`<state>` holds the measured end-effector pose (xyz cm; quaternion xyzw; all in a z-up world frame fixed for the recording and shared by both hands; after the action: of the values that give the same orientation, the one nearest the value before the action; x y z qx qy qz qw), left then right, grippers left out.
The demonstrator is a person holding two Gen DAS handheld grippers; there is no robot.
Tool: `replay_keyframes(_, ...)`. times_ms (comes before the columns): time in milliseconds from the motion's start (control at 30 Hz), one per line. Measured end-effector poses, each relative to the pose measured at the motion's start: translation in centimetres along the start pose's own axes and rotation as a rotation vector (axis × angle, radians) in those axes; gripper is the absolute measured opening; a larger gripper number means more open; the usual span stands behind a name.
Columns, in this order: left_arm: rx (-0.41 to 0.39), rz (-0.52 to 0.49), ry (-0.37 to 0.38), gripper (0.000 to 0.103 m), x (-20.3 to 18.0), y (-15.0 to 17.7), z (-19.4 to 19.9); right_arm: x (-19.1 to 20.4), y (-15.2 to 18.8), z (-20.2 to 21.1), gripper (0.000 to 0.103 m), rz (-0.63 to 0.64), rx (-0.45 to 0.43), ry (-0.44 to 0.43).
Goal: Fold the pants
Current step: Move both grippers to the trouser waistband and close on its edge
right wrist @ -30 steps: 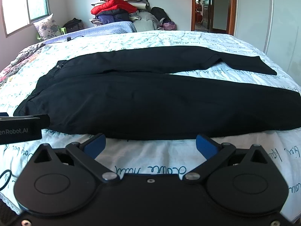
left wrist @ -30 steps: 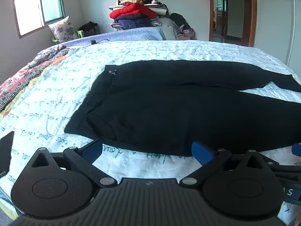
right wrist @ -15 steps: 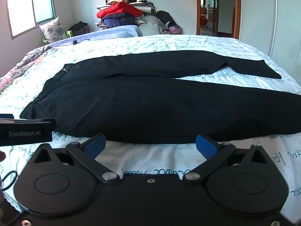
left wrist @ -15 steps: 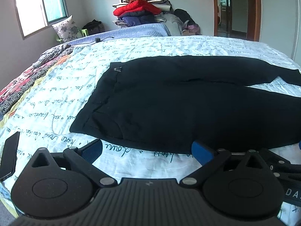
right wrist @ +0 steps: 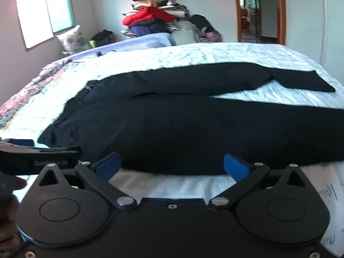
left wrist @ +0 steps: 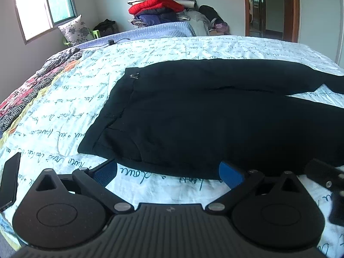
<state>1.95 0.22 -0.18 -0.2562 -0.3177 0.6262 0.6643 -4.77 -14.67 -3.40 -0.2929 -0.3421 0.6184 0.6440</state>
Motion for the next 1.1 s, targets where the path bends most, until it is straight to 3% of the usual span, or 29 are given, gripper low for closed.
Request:
replay_keyframes(267, -0.001, 0.005, -0.026, 0.102, 1.0, -2.4, -2.0, 0.3, -3.2, -1.0, 0.103, 0.149, -0.071, -0.081)
replay_keyframes(567, -0.021, -0.055, -0.036, 0.102, 4.5, -6.8, -5.5, 1.5, -10.4, -4.4, 0.103, 0.320, -0.144, -0.206)
replay_keyframes(667, -0.043, -0.106, -0.040, 0.103, 5.9, -8.6, -7.0, 2.3, -12.6, -7.6, 0.103, 0.416, -0.123, -0.230)
replay_keyframes(833, 0.005, -0.165, -0.016, 0.101, 8.1, -11.5, -11.0, 3.1, -15.3, -13.8, 0.103, 0.552, -0.048, -0.336)
replay_keyframes(1100, 0.006, -0.165, -0.026, 0.101, 10.4, -15.5, -15.7, 3.3, -21.3, -26.0, 0.098, 0.559, 0.068, -0.421)
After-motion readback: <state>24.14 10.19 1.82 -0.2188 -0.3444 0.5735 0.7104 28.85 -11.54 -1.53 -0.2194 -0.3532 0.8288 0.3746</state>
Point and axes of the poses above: each gripper's, at about its wrist camera, not at the fingertips, and z roughly against the way its jaws point, x to its left, y to its underside, the point moved 1 cm from there along -z, roughly the way its jaws point, and after that the axes turned 6 degrees about z, right-handed, at the moved point
